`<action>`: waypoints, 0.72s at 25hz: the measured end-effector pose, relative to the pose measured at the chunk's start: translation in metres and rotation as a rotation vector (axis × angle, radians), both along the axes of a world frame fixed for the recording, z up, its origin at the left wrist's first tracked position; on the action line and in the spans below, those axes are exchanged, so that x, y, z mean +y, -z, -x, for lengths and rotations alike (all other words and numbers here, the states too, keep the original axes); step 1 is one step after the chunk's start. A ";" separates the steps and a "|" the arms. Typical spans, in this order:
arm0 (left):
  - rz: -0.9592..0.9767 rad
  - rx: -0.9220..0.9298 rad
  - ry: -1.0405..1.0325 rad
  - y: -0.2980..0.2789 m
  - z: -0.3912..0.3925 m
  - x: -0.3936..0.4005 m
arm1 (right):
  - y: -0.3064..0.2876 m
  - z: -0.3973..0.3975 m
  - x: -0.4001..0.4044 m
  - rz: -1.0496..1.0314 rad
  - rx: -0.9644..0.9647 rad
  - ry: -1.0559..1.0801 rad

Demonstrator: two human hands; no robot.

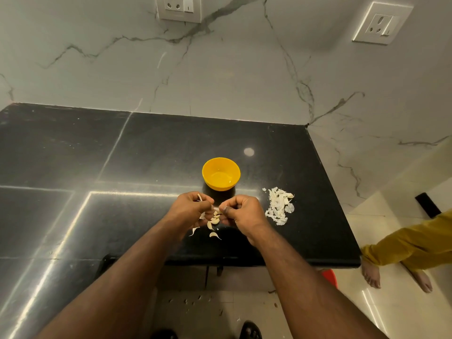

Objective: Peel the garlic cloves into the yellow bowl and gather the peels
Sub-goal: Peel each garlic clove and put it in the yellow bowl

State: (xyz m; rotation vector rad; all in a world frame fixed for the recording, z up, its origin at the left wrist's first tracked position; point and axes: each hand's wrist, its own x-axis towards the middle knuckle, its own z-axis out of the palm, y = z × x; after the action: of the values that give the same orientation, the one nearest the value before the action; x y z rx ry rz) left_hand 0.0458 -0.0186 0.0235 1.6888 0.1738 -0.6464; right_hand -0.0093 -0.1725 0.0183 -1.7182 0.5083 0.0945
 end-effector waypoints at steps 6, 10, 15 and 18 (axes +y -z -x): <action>-0.208 -0.068 0.090 0.002 -0.009 0.003 | 0.012 -0.004 -0.038 0.242 0.012 0.031; -0.224 -0.075 0.071 0.000 -0.013 -0.001 | 0.008 -0.003 -0.060 0.505 0.043 0.038; 0.079 -0.004 0.059 -0.010 -0.012 -0.014 | -0.002 -0.004 -0.070 0.712 0.004 0.063; 0.287 0.078 0.063 -0.014 -0.008 -0.019 | -0.009 -0.006 -0.056 0.531 -0.121 0.048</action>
State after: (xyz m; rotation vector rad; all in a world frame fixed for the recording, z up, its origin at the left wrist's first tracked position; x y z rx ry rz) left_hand 0.0543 -0.0376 0.0380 1.3984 0.0788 -0.7478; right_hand -0.0037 -0.2286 0.0268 -2.2103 0.5120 -0.1953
